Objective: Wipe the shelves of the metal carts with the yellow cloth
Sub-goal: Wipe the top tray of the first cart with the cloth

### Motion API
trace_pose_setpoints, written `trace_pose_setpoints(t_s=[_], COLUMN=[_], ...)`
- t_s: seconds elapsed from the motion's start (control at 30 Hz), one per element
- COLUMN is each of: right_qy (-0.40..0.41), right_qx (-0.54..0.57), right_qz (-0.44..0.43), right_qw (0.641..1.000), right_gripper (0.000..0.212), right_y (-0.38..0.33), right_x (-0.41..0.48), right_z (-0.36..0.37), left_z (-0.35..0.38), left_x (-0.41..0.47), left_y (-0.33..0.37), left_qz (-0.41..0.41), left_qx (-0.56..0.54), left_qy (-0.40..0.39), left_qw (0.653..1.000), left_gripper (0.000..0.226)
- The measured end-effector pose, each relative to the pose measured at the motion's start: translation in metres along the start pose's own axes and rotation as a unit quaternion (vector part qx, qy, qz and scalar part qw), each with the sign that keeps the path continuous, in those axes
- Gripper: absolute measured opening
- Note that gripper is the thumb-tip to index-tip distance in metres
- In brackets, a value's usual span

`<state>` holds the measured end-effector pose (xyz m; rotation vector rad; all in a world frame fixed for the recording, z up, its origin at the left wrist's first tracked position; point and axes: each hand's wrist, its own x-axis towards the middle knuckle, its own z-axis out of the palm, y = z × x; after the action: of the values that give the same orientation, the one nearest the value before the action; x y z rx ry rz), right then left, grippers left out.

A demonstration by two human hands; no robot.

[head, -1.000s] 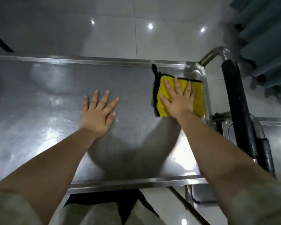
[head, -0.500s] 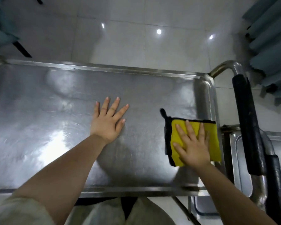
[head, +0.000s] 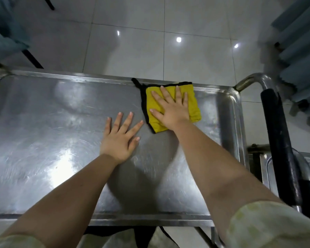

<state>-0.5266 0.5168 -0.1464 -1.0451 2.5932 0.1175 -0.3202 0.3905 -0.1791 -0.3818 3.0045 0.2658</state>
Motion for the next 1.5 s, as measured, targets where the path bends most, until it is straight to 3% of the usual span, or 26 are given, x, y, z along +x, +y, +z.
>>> trace_pose_setpoints(t_s=[0.23, 0.27, 0.37, 0.47, 0.6, 0.7, 0.77, 0.87, 0.97, 1.07, 1.17, 1.2, 1.27, 1.33, 1.4, 1.5], right_qy=[0.006, 0.003, 0.008, 0.007, -0.028, -0.006, 0.027, 0.017, 0.013, 0.001, -0.026, -0.032, -0.013, 0.015, 0.031, 0.004], right_qx=[0.056, 0.054, 0.081, 0.068, 0.018, 0.002, 0.009, 0.042, 0.052, 0.038, 0.021, 0.010, 0.008, 0.014, 0.022, 0.049], right_qz=[0.249, 0.262, 0.275, 0.199, -0.018, -0.071, 0.015, 0.205, 0.272, 0.195, -0.005, -0.067, -0.108, -0.048, 0.077, 0.215], right_qw=[0.967, 0.964, 0.958, 0.978, 0.999, 0.997, 0.999, 0.978, 0.961, 0.980, 0.999, 0.997, 0.994, 0.999, 0.996, 0.975], right_gripper=[0.068, 0.068, 0.068, 0.068, 0.069, 0.069, 0.068, 0.067, 0.068, 0.067, 0.068, 0.068, 0.069, 0.069, 0.070, 0.072], right_y=[0.138, 0.138, 0.101, 0.020, -0.093, -0.069, -0.002, 0.101, 0.107, 0.015, -0.095, -0.114, -0.107, -0.058, 0.011, 0.083], right_x=[-0.049, -0.051, -0.048, -0.042, -0.071, -0.090, -0.093, -0.106, -0.119, -0.122, -0.149, -0.162, -0.174, -0.179, -0.191, -0.217], right_z=[0.010, 0.010, 0.011, 0.019, 0.033, 0.040, 0.041, 0.037, 0.038, 0.049, 0.064, 0.069, 0.073, 0.077, 0.081, 0.077], left_z=[-0.006, -0.009, -0.010, -0.005, -0.006, -0.006, -0.007, -0.007, -0.007, -0.010, -0.010, -0.010, -0.010, -0.007, -0.008, -0.014], left_x=[0.002, 0.000, -0.029, -0.054, -0.052, -0.057, -0.056, -0.053, -0.052, -0.048, -0.050, -0.051, -0.054, -0.056, -0.051, -0.052], left_y=[0.004, 0.000, -0.031, -0.047, -0.046, -0.052, -0.051, -0.043, -0.039, -0.039, -0.047, -0.050, -0.055, -0.054, -0.050, -0.039], left_qz=[-0.004, -0.024, -0.192, -0.219, -0.216, -0.212, -0.214, -0.211, -0.212, -0.214, -0.209, -0.206, -0.201, -0.198, -0.200, -0.198], left_qx=[-0.002, -0.032, -0.057, 0.000, 0.002, -0.002, -0.003, -0.008, -0.009, -0.013, -0.017, -0.021, -0.022, -0.014, -0.012, -0.038], left_qy=[-0.024, -0.019, 0.040, 0.016, 0.005, 0.003, 0.004, 0.009, 0.005, -0.005, -0.010, -0.007, -0.006, -0.012, -0.016, -0.033], left_qw=[1.000, 0.999, 0.979, 0.976, 0.976, 0.977, 0.977, 0.977, 0.977, 0.977, 0.978, 0.978, 0.979, 0.980, 0.980, 0.979], left_gripper=[0.055, 0.056, 0.057, 0.056, 0.057, 0.057, 0.056, 0.054, 0.053, 0.053, 0.053, 0.052, 0.053, 0.053, 0.053, 0.054])
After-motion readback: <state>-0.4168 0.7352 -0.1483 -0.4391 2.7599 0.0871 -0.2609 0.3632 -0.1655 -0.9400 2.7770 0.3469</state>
